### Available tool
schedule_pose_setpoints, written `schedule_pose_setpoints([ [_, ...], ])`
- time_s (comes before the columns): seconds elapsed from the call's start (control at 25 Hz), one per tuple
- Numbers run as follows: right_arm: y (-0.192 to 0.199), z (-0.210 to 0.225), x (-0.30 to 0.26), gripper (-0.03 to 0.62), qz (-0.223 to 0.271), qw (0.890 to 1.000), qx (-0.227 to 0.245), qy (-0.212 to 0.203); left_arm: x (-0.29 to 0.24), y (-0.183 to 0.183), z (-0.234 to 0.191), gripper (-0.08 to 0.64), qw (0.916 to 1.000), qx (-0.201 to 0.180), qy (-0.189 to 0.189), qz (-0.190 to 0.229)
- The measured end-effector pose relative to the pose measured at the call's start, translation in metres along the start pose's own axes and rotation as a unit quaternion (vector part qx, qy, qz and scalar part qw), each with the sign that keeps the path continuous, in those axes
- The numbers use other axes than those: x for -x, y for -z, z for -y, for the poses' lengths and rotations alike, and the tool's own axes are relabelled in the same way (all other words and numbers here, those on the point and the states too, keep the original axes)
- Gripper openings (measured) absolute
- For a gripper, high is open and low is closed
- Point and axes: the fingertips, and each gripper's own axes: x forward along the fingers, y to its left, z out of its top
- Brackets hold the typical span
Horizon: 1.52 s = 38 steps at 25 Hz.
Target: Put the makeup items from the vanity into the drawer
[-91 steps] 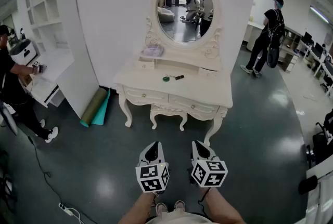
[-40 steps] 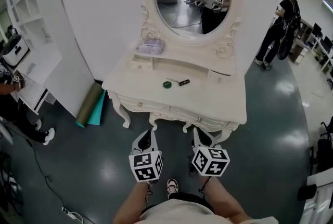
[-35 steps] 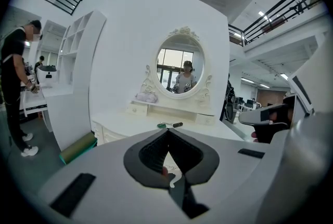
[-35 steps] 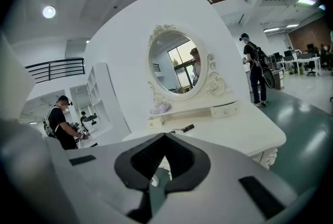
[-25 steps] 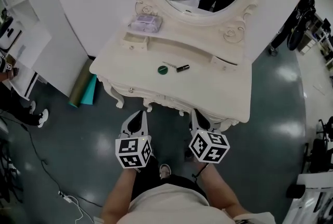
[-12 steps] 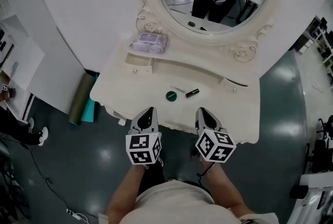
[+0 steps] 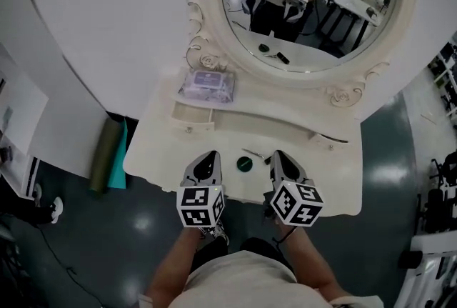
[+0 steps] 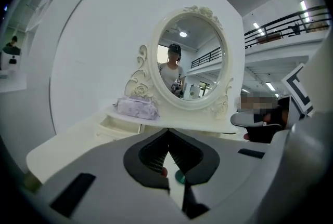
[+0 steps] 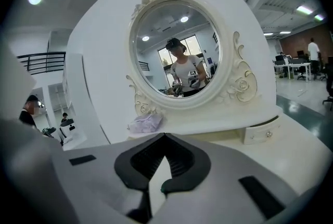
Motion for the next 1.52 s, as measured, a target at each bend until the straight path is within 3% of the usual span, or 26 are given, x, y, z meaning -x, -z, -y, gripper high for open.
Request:
schedule_pose_setpoints([
  [0.28,0.012,0.024,-0.021,0.017,-0.023,0.999,-0.013,0.034,-0.035,0.02,-0.001,0.006,0.9985,-0.003,0.026,-0.048],
  [0.4,0.015,0.032,-0.036,0.017,-0.037,0.999,-0.012,0.032,-0.049,0.03,0.0,0.006,0.9974,0.005,0.028,-0.066],
  [0.56,0.016,0.036,-0.045,0.017,-0.051,0.998,-0.007,0.026,-0.054,0.043,0.006,0.006,0.9953,-0.013,0.029,-0.092],
  [0.76,0.019,0.041,-0.052,0.017,-0.057,0.998,-0.007,0.018,-0.067,0.066,0.019,0.006,0.9886,-0.021,0.054,-0.139],
  [0.96,0.047,0.057,-0.056,0.017,-0.086,0.996,-0.026,0.021,-0.073,0.096,0.032,0.008,0.9812,-0.017,0.078,-0.176],
  [1.04,0.056,0.064,-0.056,0.017,-0.094,0.995,-0.031,0.025,-0.077,0.106,0.037,0.106,0.9781,-0.02,0.086,-0.188],
  [1.12,0.062,0.07,-0.056,0.017,-0.1,0.994,-0.035,0.029,-0.08,0.113,0.039,0.106,0.976,-0.025,0.089,-0.197],
  [1.28,0.074,0.077,-0.057,0.017,-0.112,0.992,-0.041,0.031,-0.084,0.124,0.044,0.114,0.9722,-0.044,0.093,-0.21],
  [1.52,0.087,0.08,-0.065,0.017,-0.127,0.991,-0.047,0.026,-0.091,0.137,0.051,0.133,0.962,-0.104,0.099,-0.232],
])
